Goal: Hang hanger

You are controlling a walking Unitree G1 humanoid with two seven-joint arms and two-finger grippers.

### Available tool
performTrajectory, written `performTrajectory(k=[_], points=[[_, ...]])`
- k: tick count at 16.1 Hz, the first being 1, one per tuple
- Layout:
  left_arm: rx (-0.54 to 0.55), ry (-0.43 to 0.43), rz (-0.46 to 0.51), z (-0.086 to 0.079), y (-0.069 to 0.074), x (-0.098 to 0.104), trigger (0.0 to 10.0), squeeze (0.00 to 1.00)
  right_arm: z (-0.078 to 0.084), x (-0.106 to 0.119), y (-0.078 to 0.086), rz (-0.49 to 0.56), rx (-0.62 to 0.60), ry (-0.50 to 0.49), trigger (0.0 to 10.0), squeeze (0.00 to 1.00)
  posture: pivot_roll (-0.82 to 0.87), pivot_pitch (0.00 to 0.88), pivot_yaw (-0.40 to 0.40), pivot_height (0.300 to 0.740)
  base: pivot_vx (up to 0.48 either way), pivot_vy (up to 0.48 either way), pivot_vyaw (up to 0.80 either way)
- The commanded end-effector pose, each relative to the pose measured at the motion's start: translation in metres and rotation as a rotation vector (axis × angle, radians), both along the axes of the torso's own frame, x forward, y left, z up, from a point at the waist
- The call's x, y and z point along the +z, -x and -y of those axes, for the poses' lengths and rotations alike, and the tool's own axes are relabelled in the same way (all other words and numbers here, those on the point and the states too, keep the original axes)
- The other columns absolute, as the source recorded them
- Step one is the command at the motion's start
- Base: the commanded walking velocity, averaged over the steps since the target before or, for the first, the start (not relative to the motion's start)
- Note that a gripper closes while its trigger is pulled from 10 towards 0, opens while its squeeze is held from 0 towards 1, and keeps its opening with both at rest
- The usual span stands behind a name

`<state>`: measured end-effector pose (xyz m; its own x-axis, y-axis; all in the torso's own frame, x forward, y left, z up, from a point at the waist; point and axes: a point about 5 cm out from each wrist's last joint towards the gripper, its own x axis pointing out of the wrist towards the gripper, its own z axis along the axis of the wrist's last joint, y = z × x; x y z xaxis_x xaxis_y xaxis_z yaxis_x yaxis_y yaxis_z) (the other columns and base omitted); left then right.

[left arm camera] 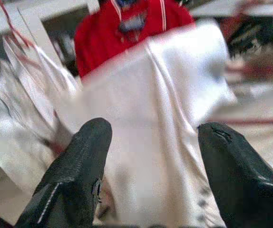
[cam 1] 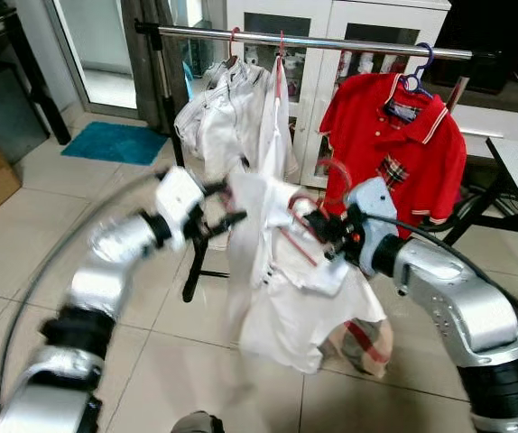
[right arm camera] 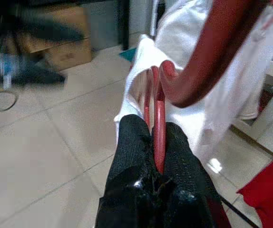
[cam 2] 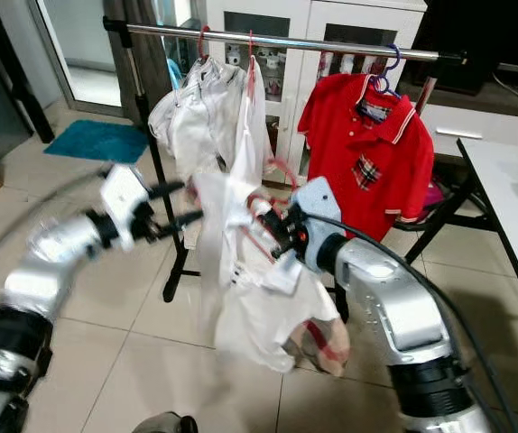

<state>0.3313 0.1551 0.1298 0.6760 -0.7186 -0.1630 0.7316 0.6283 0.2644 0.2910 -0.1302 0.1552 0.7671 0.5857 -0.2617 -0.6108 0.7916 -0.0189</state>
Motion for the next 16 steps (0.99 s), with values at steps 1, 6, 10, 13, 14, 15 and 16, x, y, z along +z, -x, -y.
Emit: performTrajectory(k=[1,6,10,13,14,15,16], points=[[0.024,-0.028,-0.007,0.001,0.001,-0.008,10.0,0.00,0.005,0.013,-0.003,0.042,-0.050,-0.013,0.0,0.00,-0.10,0.000,-0.004,0.740,0.000,0.000,0.00],[0.042,-0.079,0.016,0.019,0.002,-0.029,10.0,0.00,-0.005,0.029,0.004,0.036,-0.005,-0.094,0.0,0.00,-0.13,0.000,0.001,0.740,0.000,0.000,0.00],[0.045,0.127,0.139,0.032,0.003,0.004,10.0,0.00,0.003,0.022,0.009,0.050,-0.099,0.016,0.0,0.00,-0.16,0.000,0.027,0.740,0.000,0.000,0.00],[0.179,0.272,0.017,0.020,0.014,0.009,10.0,0.00,0.017,0.004,0.014,0.029,-0.299,0.011,0.0,0.00,-0.13,0.000,0.024,0.740,0.000,0.000,0.00],[0.196,0.273,0.021,0.019,0.017,0.010,10.0,0.00,0.021,0.000,0.015,0.023,-0.341,0.007,0.0,0.00,-0.13,0.000,0.024,0.740,0.000,0.000,0.00],[0.279,0.228,0.007,0.013,0.023,0.004,10.0,0.00,0.033,-0.014,0.018,-0.002,-0.488,-0.033,2.2,0.00,-0.12,0.000,0.033,0.740,0.000,0.000,0.00],[0.328,0.220,-0.017,0.008,0.025,-0.002,10.0,0.00,0.043,-0.023,0.021,-0.017,-0.581,-0.020,10.0,0.00,-0.12,0.000,0.037,0.740,0.000,0.000,0.00]])
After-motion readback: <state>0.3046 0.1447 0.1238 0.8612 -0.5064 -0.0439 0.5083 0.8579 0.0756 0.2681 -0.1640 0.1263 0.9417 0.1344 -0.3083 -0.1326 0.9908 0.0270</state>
